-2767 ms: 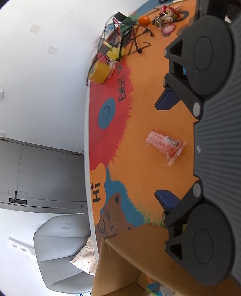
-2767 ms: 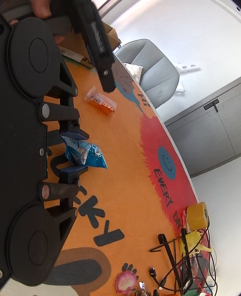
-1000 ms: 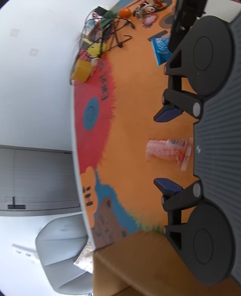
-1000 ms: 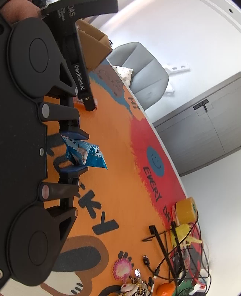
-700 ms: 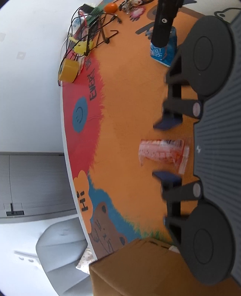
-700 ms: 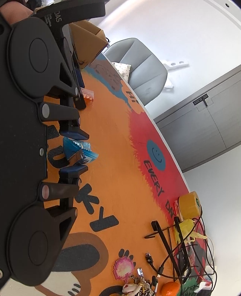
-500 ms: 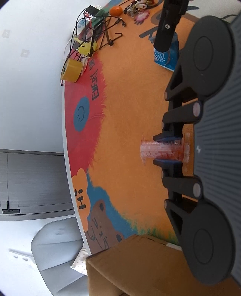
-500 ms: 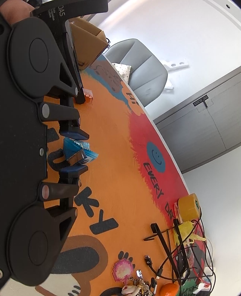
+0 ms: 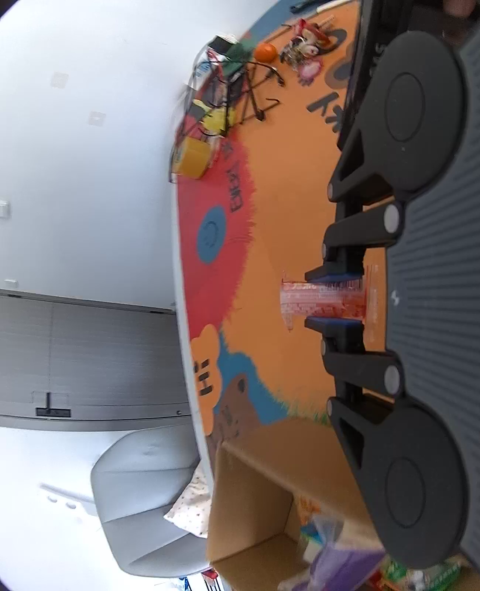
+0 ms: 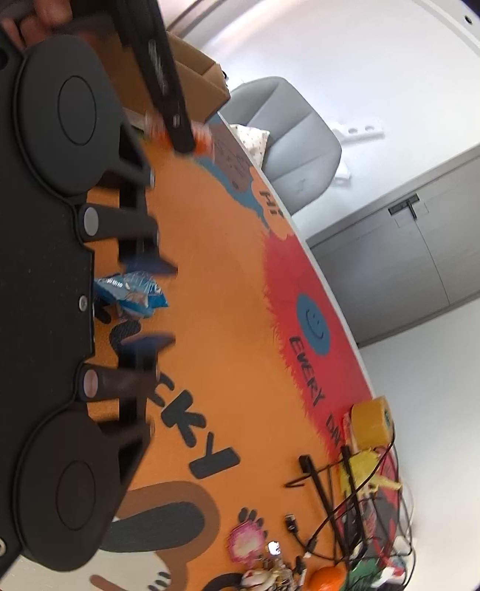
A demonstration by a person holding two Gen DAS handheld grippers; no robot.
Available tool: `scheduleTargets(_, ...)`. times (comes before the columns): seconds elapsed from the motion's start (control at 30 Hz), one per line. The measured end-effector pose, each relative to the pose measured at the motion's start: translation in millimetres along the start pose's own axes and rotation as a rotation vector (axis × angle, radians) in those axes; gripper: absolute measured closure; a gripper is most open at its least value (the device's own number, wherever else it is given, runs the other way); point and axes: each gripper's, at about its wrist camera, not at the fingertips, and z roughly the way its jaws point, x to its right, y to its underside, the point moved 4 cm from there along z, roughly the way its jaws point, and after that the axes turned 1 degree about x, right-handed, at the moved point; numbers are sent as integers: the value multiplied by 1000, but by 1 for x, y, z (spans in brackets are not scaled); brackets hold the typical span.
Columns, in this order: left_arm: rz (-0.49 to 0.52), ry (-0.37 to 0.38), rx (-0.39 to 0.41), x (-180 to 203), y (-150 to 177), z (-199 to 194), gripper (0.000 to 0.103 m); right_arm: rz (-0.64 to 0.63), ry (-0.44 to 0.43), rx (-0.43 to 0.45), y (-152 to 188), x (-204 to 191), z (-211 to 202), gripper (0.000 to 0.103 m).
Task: Organize snacks
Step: 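Lift both held snacks and carry them over the cardboard box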
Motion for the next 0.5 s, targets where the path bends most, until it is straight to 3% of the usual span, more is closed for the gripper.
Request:
scheduleTargets(0.03,-6,1,10,-2,-1,-6,86,2,6,9,1,0,0,33)
scheduleTargets(0.07,-10,-3,17,-5,-3,-12,86,0,11,16,1,-1,0,29)
scheduleTargets(0.23,-34,-21,71,-21,-15,-40,86,-46,-1,-7,5,-15,8,30)
scheduleTargets(0.3,-44,-31,89,-29,-19,-50,86,-63,6,-39,9,-19,16,43)
scheduleTargets(0.37,-56,-47,105,-39,-21,-60,86,-68,17,-78,15,-22,26,72)
scheduleTargets(0.5,-81,-89,122,-61,-23,-73,86,-78,-21,-67,17,-32,26,74)
